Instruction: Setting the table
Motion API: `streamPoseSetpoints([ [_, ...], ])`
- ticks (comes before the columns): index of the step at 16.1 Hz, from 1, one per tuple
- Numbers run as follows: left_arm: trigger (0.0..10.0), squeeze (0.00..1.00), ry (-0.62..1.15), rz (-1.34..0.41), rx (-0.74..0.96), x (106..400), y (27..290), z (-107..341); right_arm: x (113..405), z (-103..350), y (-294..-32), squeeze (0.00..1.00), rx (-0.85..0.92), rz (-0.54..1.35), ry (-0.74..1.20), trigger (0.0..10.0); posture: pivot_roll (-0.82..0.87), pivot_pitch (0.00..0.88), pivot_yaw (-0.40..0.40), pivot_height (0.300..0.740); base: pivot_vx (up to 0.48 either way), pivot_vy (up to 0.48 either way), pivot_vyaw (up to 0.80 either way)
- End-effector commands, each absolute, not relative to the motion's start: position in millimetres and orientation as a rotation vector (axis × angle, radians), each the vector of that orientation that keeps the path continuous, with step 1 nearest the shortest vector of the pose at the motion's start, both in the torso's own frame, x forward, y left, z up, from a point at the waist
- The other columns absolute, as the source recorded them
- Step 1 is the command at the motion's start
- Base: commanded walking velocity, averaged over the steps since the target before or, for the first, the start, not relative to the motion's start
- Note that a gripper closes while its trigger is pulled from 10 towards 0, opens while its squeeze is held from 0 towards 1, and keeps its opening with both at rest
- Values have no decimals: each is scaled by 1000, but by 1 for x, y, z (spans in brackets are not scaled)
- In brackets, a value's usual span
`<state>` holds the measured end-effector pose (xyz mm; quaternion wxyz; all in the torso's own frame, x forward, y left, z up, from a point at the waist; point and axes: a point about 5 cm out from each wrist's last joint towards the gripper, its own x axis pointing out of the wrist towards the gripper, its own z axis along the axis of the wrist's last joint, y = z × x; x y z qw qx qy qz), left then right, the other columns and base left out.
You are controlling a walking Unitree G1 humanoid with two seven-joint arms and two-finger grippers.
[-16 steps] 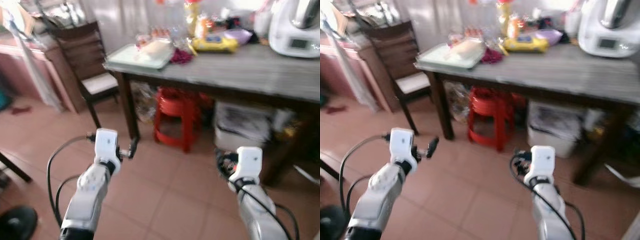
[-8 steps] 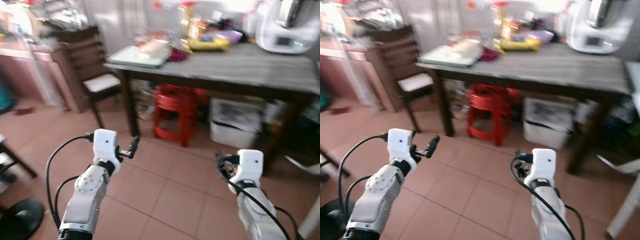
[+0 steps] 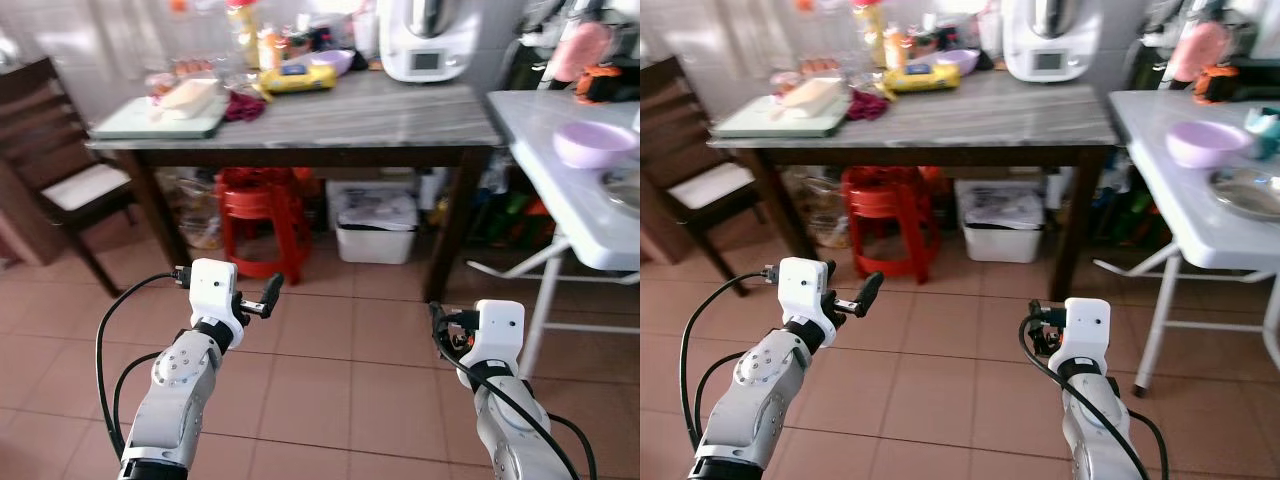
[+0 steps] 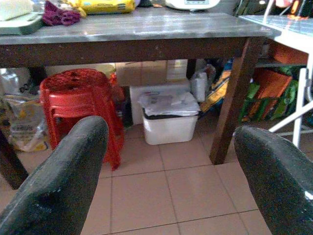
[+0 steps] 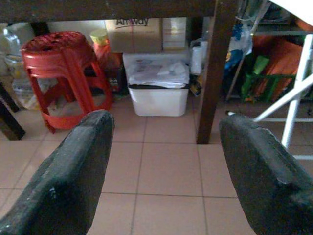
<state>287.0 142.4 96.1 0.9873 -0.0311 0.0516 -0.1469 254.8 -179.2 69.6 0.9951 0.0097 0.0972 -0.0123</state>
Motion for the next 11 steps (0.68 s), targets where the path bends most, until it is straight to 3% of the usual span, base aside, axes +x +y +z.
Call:
streamPoseSetpoints([
  [1, 10000, 0, 96, -279, -48, 287, 147, 98, 258, 73, -174, 0, 25, -10, 185, 10000, -118, 13, 67, 740, 0, 0, 0],
  [3, 10000, 0, 96, -284, -63, 286, 146, 98, 258, 73, -174, 0, 25, -10, 183, 10000, -119, 13, 67, 740, 0, 0, 0],
  [6, 10000, 0, 92, -295, -59, 286, 145, 98, 257, 73, -174, 0, 33, -15, 186, 10000, -122, 13, 68, 740, 0, -329, 0],
  [8, 10000, 0, 92, -293, -51, 286, 145, 99, 257, 78, -176, 0, 128, -35, 163, 10000, -123, 15, 69, 740, 0, -317, 0],
  [11, 10000, 0, 22, -251, -27, 290, 148, 121, 256, 82, -183, 0, 94, -51, 144, 10000, -111, 14, 71, 740, 0, 0, 0],
])
